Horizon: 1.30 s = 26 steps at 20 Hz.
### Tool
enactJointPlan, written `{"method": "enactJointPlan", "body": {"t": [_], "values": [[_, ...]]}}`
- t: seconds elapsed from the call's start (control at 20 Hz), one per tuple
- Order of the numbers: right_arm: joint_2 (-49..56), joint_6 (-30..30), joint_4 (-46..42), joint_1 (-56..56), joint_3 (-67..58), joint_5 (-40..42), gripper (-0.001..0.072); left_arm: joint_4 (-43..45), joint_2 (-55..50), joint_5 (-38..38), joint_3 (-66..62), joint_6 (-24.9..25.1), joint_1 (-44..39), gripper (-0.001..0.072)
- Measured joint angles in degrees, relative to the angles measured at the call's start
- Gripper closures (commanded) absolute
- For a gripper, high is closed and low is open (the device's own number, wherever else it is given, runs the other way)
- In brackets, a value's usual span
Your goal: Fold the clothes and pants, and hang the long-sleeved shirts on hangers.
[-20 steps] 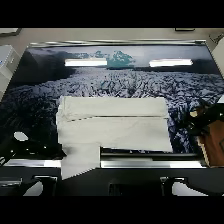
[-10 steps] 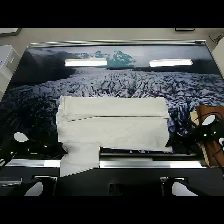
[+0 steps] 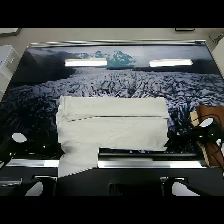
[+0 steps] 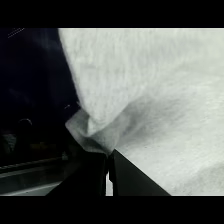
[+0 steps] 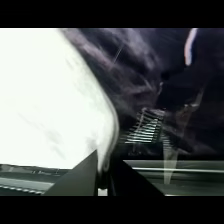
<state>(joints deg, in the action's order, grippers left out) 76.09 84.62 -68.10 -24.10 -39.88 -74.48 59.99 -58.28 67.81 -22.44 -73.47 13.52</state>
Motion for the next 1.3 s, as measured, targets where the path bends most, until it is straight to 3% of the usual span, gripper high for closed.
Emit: {"method": "enactJointPlan", "body": {"t": [0.2, 0.5, 1.0, 1.3], "values": [[-0.96, -0.63, -0.44, -0.02, -4.15, -0.31, 0.0671, -0.70, 1.29, 1.31, -3.85, -0.02, 0.00, 0.0685], [-0.35, 1.57, 3.74, 0.70, -20.33, -2.67, 0.0671, -1.64, -1.62, 0.57, -19.87, -1.53, -0.20, 0.0685], [18.29, 5.68, 5.46, 7.23, -38.86, 10.82, 0.0668, -1.73, -28.92, -3.45, -53.66, -6.34, -3.98, 0.0684], [24.46, 4.96, 12.44, 7.52, -40.79, 18.47, 0.0666, -1.03, -41.05, -3.54, -61.42, -8.59, -6.64, 0.0682]]}}
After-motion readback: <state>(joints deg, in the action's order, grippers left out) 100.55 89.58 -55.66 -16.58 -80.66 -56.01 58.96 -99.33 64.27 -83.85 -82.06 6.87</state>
